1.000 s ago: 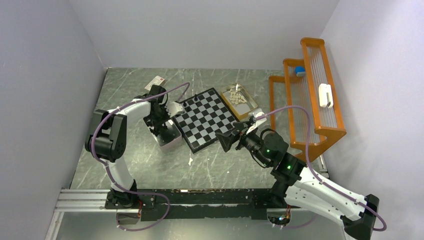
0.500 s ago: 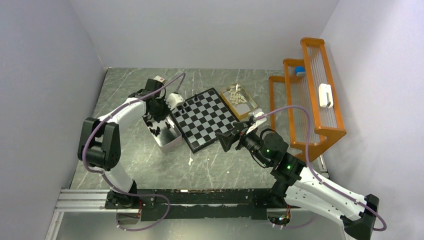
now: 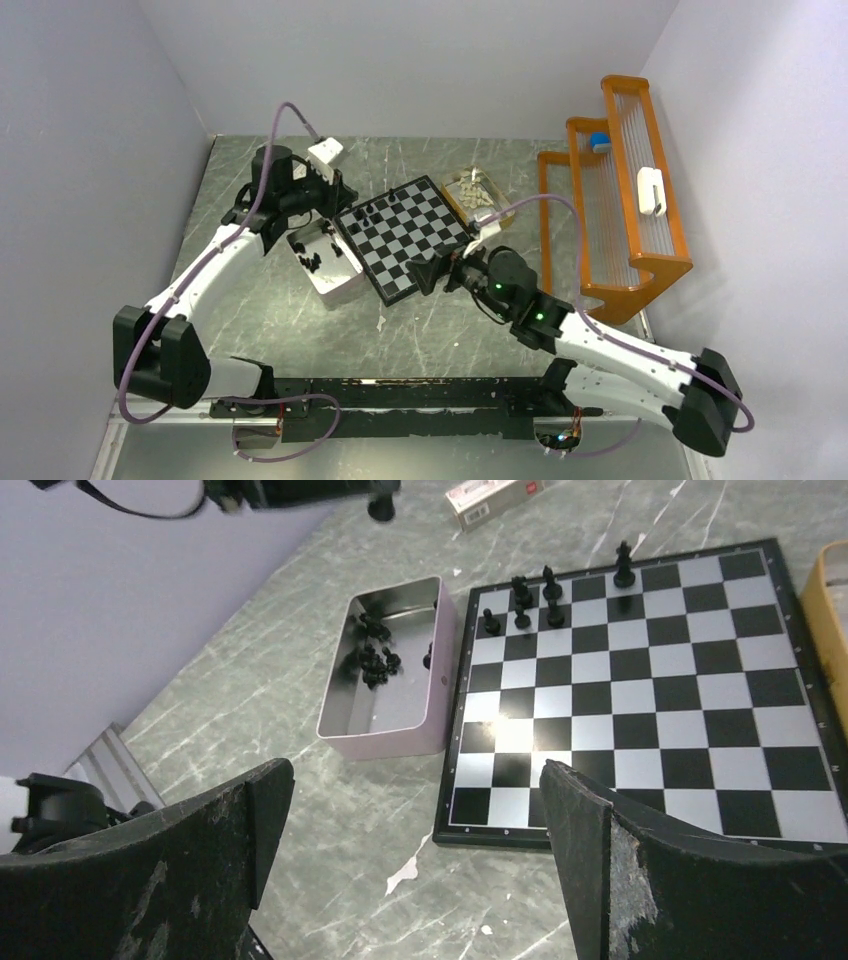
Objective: Set up the chess pieces on the board
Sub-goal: Pick up the chess piece from the storage box, then place the chess piece on the chessboard.
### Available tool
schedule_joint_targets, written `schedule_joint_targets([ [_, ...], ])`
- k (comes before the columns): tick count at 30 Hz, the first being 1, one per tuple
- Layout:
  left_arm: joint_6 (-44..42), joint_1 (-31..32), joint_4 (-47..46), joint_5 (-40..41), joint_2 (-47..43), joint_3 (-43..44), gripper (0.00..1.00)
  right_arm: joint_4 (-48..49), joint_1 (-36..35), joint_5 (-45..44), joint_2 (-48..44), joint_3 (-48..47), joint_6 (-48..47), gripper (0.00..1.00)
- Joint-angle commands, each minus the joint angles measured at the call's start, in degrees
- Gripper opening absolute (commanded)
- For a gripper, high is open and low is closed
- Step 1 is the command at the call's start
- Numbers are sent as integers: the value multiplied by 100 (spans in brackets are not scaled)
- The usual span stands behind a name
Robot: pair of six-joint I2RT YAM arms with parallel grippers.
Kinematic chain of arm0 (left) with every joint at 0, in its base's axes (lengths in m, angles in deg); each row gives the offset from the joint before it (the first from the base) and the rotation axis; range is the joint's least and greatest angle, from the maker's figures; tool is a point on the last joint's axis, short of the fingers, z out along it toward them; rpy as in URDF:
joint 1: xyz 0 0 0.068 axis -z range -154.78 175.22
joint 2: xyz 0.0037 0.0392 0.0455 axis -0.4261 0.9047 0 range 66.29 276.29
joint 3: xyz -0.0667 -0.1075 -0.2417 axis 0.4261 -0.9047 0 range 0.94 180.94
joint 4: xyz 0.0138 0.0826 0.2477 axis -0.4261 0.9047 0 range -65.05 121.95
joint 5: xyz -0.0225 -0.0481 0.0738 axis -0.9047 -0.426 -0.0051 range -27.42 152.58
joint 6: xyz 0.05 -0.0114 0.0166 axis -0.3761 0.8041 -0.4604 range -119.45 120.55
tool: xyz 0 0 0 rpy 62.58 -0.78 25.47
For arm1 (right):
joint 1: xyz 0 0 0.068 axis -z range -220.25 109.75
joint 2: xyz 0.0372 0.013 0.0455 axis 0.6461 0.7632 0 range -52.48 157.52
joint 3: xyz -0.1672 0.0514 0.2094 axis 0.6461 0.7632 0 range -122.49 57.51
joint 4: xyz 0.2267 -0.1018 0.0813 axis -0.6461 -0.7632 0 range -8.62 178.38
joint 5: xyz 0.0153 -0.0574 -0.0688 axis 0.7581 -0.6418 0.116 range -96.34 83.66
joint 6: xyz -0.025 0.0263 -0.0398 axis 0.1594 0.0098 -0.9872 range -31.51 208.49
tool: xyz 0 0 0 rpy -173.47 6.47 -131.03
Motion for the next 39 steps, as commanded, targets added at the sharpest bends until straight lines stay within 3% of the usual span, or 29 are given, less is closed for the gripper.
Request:
schedule_joint_targets([
  [1, 2350, 29, -1780, -549, -238, -269, 12, 1040, 21, -93, 743, -378, 173, 98],
  [9, 4225, 63, -3348, -1420, -480, -867, 11, 2083, 26, 387, 2308, -1297, -358, 86],
  [17, 5091, 102, -4086, -1717, -804, -1301, 8, 2430, 25, 355, 3218, -1971, -714, 82],
  [20, 5190, 121, -4116, -1766, -928, -1374, 8, 2420, 25, 208, 3360, -2119, -846, 77],
  [27, 5097, 168, -3743, -1944, -1191, -1436, 6, 2679, 26, 145, 3349, -2104, -1315, 52],
  [31, 5056, 219, -3656, -1903, -1359, -1506, 7, 2638, 28, 267, 3404, -2168, -1341, 49],
  [36, 4955, 279, -3568, -1840, -1402, -1545, 7, 2785, 25, 174, 3409, -2143, -1210, 58],
  [39, 4859, 301, -3370, -1788, -1346, -1508, 6, 2876, 25, 242, 3425, -2131, -1198, 48],
])
